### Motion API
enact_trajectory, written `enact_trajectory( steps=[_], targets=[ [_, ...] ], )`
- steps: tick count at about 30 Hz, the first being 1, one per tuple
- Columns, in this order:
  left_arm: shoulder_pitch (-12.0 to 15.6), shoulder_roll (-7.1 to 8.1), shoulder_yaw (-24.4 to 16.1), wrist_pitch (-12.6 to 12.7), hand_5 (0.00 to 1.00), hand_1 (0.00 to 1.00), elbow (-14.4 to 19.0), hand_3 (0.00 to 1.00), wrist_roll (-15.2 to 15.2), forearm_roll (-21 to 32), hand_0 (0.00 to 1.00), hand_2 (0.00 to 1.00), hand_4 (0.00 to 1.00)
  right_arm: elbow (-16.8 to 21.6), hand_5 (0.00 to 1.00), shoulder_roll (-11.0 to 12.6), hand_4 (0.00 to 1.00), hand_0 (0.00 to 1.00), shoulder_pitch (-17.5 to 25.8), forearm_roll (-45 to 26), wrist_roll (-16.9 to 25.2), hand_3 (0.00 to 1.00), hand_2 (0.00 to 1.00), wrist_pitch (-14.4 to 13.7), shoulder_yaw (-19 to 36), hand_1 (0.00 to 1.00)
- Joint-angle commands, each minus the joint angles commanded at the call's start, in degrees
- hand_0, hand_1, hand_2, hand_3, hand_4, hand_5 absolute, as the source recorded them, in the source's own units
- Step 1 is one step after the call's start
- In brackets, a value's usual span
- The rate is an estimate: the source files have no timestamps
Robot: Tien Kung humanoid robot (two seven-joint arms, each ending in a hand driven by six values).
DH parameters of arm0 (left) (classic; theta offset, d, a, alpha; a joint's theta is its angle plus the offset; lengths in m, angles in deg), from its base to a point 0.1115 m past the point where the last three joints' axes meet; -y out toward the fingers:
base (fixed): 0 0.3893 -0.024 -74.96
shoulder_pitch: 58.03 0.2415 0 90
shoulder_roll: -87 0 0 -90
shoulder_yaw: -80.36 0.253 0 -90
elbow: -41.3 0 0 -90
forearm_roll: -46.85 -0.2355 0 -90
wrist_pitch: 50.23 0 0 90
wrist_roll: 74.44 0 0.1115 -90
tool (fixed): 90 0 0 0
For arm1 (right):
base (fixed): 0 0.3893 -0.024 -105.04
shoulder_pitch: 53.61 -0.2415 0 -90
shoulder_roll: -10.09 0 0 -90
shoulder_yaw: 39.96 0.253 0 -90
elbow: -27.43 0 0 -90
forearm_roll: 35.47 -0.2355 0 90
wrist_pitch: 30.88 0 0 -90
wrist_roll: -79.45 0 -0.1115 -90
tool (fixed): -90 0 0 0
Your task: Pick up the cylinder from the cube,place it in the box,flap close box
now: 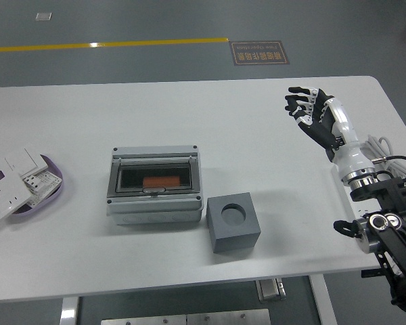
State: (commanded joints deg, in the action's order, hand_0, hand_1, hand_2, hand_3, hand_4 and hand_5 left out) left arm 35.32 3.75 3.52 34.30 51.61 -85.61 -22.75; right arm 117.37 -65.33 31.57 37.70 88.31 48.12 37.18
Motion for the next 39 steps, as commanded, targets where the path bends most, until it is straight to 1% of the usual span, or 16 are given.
enact_trajectory(
  steps=[5,9,26,30,39],
  targets=[
    [-0.27,0.33,-0.2,-0.07,0.301,0.662,0.0,0.636,-0.14,-0.47,0.636,0.582,0.719,0.33,0.396,-0.18,0.654,0.614,1.14,-3.29,1.37,0.677,0.647,0.3,5.43,0.601],
    [-0.4,0.56,-0.17,-0.12,0.301,0.662,0.0,0.636,-0.27,-0.71,0.636,0.582,0.719,0.33,0.396,-0.29,0.654,0.614,1.59,-4.78,2.09,0.677,0.647,0.44,7.12,0.601],
    [-1.01,1.75,-0.22,-0.26,0.3,0.663,0.0,0.639,-0.33,-1.43,0.636,0.583,0.718,-0.79,0.394,-1.15,0.649,0.62,2.8,-6.26,4.05,0.665,0.643,0.83,9.35,0.605],
    [-0.9,1.76,0.01,-0.22,0.3,0.663,0.0,0.638,-0.2,-1.03,0.636,0.583,0.718,-1.57,0.394,-1.61,0.65,0.616,2.81,-6.52,4.51,0.662,0.641,0.9,9.38,0.603],
    [-0.43,1.22,-0.33,-0.01,0.296,0.663,0.0,0.639,-0.24,-0.22,0.636,0.583,0.717,-2.0,0.397,-2.33,0.653,0.613,3.26,-6.06,4.72,0.661,0.638,0.81,9.42,0.601]
  ],
)
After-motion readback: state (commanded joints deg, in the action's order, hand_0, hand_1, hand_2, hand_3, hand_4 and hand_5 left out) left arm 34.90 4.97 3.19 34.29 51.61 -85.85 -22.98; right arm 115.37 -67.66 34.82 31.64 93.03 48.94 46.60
